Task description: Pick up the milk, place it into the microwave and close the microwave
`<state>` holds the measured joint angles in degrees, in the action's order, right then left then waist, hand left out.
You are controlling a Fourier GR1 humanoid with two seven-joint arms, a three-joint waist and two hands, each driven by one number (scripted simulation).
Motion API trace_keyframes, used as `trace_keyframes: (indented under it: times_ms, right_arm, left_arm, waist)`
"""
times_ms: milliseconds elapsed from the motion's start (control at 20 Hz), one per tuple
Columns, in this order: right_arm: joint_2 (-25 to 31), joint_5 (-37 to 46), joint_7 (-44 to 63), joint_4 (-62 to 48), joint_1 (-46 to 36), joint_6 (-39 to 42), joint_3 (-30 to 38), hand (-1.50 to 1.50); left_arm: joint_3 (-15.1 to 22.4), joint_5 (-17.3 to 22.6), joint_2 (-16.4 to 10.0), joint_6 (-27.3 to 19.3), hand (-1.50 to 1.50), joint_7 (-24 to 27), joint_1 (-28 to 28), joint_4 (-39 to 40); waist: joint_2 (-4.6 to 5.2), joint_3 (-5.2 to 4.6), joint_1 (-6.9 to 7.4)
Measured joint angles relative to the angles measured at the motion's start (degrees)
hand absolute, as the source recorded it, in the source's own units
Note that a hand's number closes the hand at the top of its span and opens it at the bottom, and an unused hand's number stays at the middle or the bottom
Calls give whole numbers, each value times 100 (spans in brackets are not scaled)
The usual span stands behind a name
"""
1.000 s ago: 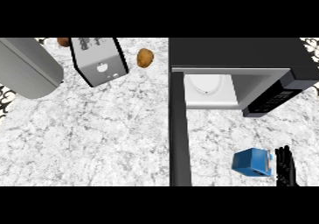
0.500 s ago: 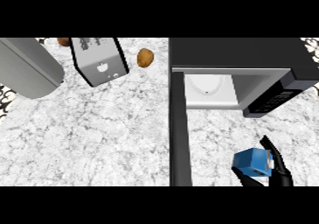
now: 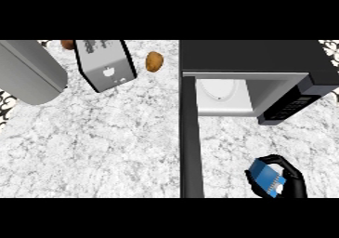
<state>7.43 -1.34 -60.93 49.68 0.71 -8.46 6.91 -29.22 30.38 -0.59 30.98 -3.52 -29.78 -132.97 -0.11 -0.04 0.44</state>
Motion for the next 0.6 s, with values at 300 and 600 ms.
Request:
trace_keyframes:
  times_ms: [300,600]
  right_arm:
    - [388,-7,15,-1031,-862,284,218,150]
    - [514,29,174,-1168,-1196,812,22,150]
  left_arm:
    - [27,24,-36,-66,-150,-69,161,14]
    - [85,43,3,-90,-150,-17,54,-17]
  waist:
    - [15,8,33]
    - [8,7,20]
